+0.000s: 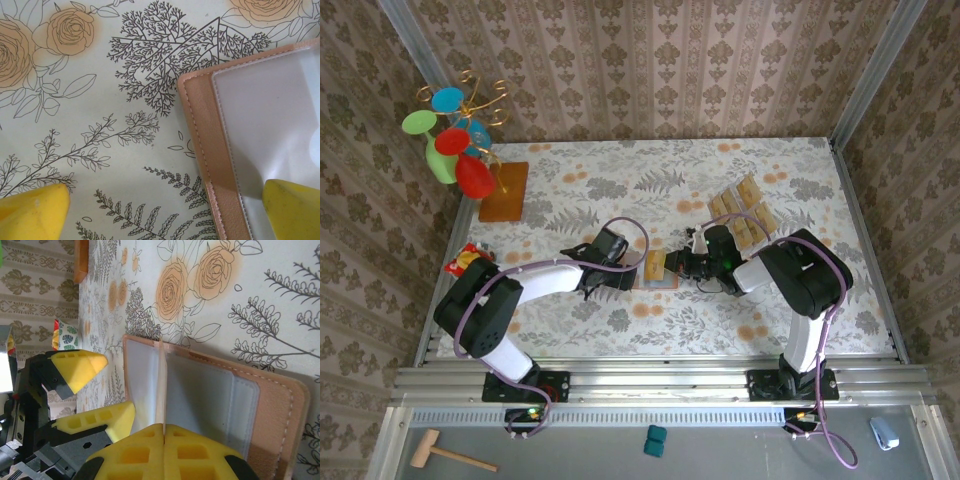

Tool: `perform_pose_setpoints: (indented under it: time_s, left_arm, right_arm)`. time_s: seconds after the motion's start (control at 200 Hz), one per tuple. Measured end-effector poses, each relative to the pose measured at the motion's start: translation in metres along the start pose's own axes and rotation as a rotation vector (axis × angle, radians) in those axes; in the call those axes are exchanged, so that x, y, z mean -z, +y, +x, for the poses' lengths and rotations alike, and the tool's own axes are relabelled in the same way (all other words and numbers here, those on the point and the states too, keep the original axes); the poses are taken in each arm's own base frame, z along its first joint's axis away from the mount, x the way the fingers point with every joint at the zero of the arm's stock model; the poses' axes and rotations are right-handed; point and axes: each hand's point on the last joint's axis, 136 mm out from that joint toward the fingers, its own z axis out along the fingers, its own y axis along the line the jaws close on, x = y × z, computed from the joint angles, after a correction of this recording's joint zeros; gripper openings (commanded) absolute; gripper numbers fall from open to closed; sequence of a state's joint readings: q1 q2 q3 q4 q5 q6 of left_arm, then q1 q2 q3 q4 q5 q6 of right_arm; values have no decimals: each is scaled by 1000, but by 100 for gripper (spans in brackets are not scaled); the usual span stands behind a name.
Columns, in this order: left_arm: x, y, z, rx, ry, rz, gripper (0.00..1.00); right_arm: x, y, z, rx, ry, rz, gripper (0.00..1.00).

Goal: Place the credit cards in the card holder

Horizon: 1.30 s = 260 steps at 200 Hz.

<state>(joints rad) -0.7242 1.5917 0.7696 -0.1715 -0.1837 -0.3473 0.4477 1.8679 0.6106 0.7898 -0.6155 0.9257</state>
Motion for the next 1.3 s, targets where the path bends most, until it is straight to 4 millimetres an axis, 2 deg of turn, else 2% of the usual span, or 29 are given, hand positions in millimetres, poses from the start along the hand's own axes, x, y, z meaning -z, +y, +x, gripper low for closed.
perform_pose_setpoints:
  time_s: [1.3]
  left_arm:
    - [-1, 0, 0, -1, 0, 0, 100]
  right_arm:
    - [4, -5, 10, -24, 27, -21, 0]
